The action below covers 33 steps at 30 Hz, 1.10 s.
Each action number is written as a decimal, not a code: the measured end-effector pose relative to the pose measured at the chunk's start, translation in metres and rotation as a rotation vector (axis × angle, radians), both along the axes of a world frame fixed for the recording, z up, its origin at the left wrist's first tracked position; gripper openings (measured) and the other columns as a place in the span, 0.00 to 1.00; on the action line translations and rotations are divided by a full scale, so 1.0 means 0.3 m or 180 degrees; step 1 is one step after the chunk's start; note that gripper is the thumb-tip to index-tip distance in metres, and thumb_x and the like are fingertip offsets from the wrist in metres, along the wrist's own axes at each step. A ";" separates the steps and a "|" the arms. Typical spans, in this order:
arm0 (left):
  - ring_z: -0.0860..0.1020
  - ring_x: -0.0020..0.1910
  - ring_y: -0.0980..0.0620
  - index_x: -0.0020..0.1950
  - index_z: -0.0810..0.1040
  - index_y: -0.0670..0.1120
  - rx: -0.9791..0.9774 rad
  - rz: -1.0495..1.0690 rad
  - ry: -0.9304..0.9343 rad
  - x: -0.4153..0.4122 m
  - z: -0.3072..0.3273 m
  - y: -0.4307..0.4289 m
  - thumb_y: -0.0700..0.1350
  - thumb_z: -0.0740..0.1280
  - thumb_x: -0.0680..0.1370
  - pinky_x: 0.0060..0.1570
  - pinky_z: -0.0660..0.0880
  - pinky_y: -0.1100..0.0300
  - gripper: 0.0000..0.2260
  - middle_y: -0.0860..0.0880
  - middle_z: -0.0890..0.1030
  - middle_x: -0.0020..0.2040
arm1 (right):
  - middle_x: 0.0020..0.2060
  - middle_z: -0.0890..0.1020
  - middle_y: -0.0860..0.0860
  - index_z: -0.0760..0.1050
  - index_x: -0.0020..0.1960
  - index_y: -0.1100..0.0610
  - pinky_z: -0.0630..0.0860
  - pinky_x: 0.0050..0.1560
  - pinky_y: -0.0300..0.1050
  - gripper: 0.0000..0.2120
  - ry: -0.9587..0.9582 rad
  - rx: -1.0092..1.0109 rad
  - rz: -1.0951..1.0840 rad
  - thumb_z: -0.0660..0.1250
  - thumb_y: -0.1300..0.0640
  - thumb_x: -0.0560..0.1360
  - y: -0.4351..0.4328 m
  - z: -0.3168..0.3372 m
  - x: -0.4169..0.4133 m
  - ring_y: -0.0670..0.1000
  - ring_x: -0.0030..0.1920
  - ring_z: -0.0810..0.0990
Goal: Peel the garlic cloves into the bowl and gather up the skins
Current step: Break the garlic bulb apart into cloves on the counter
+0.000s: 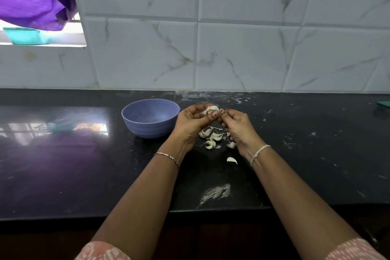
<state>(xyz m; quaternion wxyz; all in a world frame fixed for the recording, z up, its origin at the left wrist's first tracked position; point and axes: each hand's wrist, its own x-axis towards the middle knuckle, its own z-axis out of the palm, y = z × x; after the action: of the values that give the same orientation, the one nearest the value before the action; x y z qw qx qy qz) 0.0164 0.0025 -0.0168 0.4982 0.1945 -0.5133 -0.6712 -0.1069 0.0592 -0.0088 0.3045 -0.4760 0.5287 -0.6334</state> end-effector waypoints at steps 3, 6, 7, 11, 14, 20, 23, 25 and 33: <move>0.84 0.43 0.50 0.54 0.80 0.38 -0.0156 -0.0037 0.0016 0.002 0.001 0.000 0.34 0.75 0.65 0.49 0.81 0.60 0.18 0.43 0.85 0.45 | 0.30 0.74 0.48 0.76 0.37 0.56 0.66 0.29 0.28 0.14 -0.0137 0.0153 -0.0040 0.63 0.58 0.81 -0.007 -0.004 -0.004 0.39 0.27 0.68; 0.84 0.43 0.51 0.54 0.80 0.39 -0.0123 -0.0164 0.0062 0.001 0.003 0.003 0.35 0.74 0.65 0.49 0.80 0.61 0.18 0.44 0.85 0.45 | 0.30 0.74 0.47 0.76 0.38 0.57 0.64 0.27 0.28 0.13 -0.0454 0.0212 0.0035 0.63 0.59 0.81 -0.010 -0.007 -0.005 0.40 0.27 0.68; 0.84 0.44 0.51 0.54 0.80 0.40 -0.0095 -0.0206 0.0076 0.001 0.003 0.003 0.35 0.74 0.65 0.48 0.80 0.62 0.17 0.45 0.85 0.46 | 0.30 0.75 0.47 0.76 0.38 0.57 0.64 0.27 0.29 0.13 -0.0571 0.0218 0.0063 0.63 0.59 0.81 -0.010 -0.005 -0.003 0.40 0.27 0.68; 0.84 0.44 0.51 0.55 0.79 0.41 0.0081 -0.0358 0.0121 0.005 0.001 0.003 0.32 0.70 0.72 0.44 0.79 0.63 0.13 0.45 0.85 0.46 | 0.29 0.75 0.46 0.76 0.37 0.57 0.66 0.27 0.28 0.13 -0.0404 0.0207 -0.0077 0.64 0.59 0.80 -0.013 -0.006 -0.003 0.40 0.27 0.69; 0.83 0.50 0.47 0.58 0.80 0.40 0.0015 -0.0216 -0.0109 0.001 -0.002 0.002 0.35 0.72 0.72 0.49 0.80 0.59 0.15 0.40 0.83 0.53 | 0.28 0.78 0.45 0.76 0.35 0.55 0.70 0.33 0.29 0.14 0.0178 0.0106 -0.0337 0.64 0.57 0.80 -0.013 -0.012 -0.012 0.37 0.27 0.73; 0.81 0.46 0.48 0.54 0.82 0.41 -0.0170 0.0050 -0.0517 -0.012 -0.011 0.004 0.40 0.75 0.70 0.48 0.79 0.60 0.13 0.39 0.83 0.48 | 0.39 0.85 0.54 0.81 0.41 0.55 0.80 0.51 0.59 0.12 0.1021 0.0341 -0.0527 0.65 0.50 0.78 -0.027 -0.032 -0.018 0.58 0.45 0.84; 0.83 0.41 0.52 0.51 0.82 0.40 0.0277 -0.0205 -0.0422 -0.004 -0.008 -0.002 0.42 0.72 0.72 0.47 0.80 0.62 0.10 0.45 0.85 0.41 | 0.39 0.85 0.56 0.81 0.42 0.56 0.79 0.51 0.60 0.13 0.1068 0.0257 -0.0490 0.65 0.50 0.79 -0.020 -0.028 -0.013 0.60 0.45 0.83; 0.83 0.42 0.53 0.50 0.83 0.41 0.0429 -0.0280 -0.0548 -0.003 -0.008 -0.007 0.44 0.71 0.74 0.50 0.79 0.60 0.08 0.47 0.85 0.40 | 0.39 0.85 0.53 0.82 0.43 0.55 0.80 0.50 0.58 0.12 0.1181 0.0230 -0.0504 0.65 0.49 0.79 -0.017 -0.029 -0.013 0.57 0.44 0.84; 0.81 0.39 0.52 0.45 0.82 0.37 0.0809 0.0011 -0.0480 -0.004 0.000 -0.006 0.43 0.71 0.76 0.42 0.82 0.63 0.09 0.46 0.83 0.37 | 0.31 0.81 0.50 0.79 0.42 0.51 0.73 0.41 0.47 0.09 0.2103 0.0161 -0.0732 0.64 0.51 0.79 -0.018 -0.035 -0.016 0.50 0.32 0.76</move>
<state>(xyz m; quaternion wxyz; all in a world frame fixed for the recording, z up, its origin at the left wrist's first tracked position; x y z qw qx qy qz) 0.0150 0.0006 -0.0167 0.4308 0.3068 -0.4598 -0.7134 -0.1116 0.0538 -0.0193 0.0553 -0.5849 0.6644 -0.4620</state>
